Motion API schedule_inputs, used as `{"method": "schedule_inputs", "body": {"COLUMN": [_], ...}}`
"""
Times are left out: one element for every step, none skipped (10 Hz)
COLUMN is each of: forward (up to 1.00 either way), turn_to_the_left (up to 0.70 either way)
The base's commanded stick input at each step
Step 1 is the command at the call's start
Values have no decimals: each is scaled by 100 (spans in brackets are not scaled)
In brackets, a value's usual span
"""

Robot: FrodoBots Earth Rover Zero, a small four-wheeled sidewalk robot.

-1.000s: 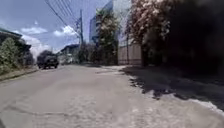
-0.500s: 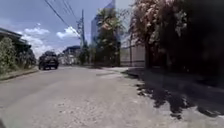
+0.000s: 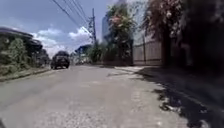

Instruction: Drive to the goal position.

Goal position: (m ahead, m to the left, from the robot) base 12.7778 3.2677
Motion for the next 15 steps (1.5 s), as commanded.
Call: {"method": "schedule_inputs", "body": {"forward": [100, 100, 100, 100, 100, 100, 100, 100, 100, 100, 100, 100, 100, 100, 100], "turn_to_the_left": [0, 0, 0, 0, 0, 0, 0, 0, 0, 0, 10, 34, 40, 40, 40]}}
